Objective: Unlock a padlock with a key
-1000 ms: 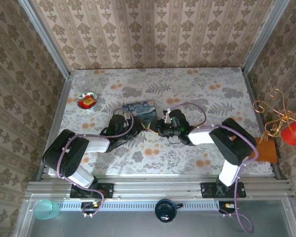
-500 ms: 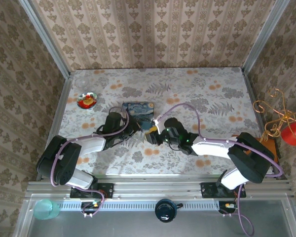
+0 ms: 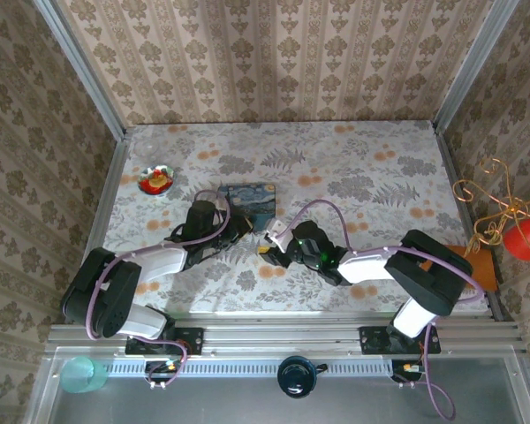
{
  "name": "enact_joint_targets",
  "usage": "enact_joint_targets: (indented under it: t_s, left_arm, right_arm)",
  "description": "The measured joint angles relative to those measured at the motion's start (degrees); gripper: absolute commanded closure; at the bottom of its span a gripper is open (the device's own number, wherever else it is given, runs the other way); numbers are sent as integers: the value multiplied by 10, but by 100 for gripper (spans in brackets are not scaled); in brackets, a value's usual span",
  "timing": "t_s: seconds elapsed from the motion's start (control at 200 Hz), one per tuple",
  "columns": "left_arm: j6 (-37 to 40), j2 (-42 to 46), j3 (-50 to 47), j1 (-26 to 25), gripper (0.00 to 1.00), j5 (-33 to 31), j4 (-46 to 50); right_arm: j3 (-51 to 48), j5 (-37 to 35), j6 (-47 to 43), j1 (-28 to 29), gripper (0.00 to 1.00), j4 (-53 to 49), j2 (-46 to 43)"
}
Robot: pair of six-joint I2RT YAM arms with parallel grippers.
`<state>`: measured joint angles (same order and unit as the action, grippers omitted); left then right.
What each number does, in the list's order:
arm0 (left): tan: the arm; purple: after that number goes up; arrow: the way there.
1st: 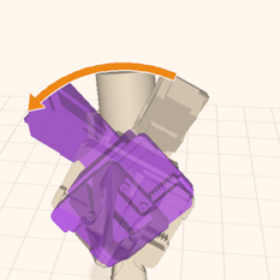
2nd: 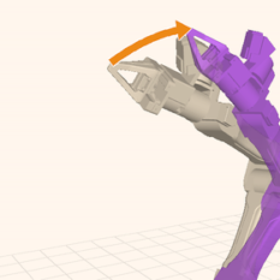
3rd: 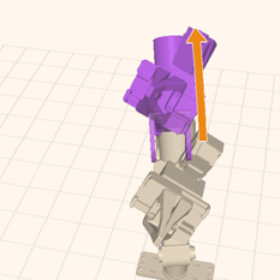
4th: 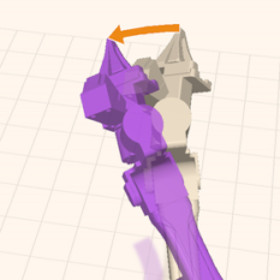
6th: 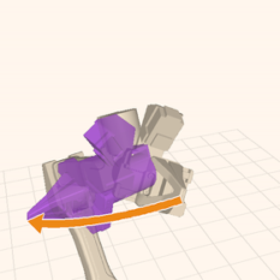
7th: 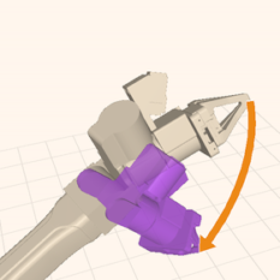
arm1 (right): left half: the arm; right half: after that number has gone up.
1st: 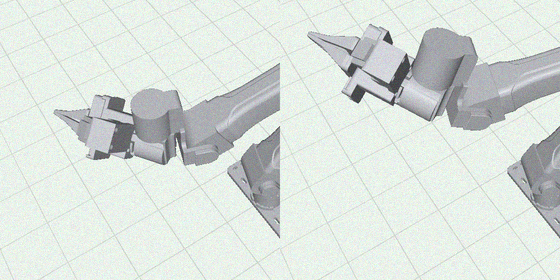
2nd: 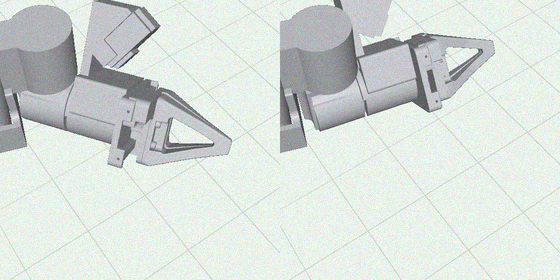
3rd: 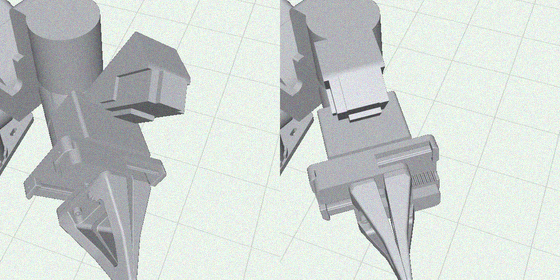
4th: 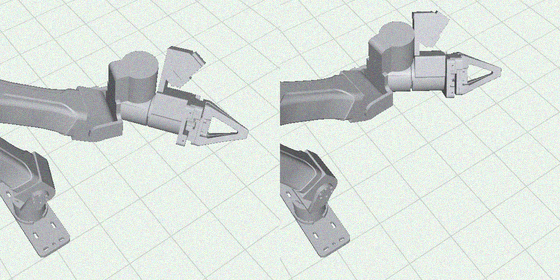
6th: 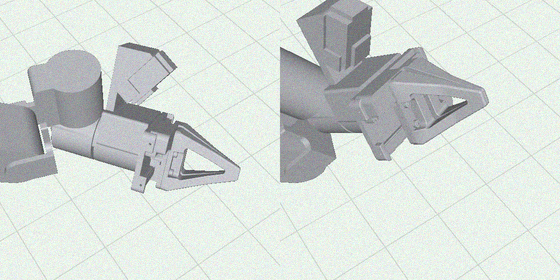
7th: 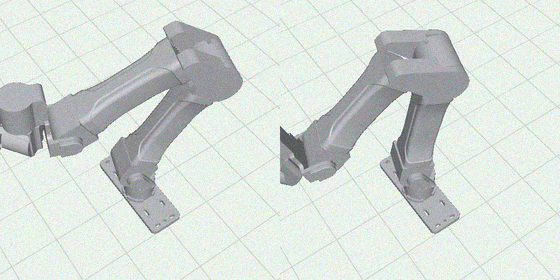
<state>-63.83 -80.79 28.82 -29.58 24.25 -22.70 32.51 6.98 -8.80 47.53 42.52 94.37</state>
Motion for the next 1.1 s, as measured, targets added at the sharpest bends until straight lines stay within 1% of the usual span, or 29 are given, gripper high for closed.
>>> enact_joint_targets:
  t_s: [0.29, 0.735, 0.865, 0.93, 1.1]
  left_arm:
    - [0, 11, -14, -3, 100, 2, -1]
    - [-4, 16, -22, -12, 100, 5, -11]
    - [-5, 18, -22, -12, 100, 4, -12]
    - [-5, 18, -22, -12, 100, 4, -13]
    - [-5, 18, -22, -15, 100, 4, -13]
  right_arm:
    - [14, -42, -42, 1, 54, 49, 45]
    - [54, -91, -86, 24, 55, 53, 96]
    - [54, -117, -93, 26, 58, 60, 106]
    - [54, -126, -93, 26, 61, 66, 108]
    - [54, -133, -93, 27, 66, 71, 108]
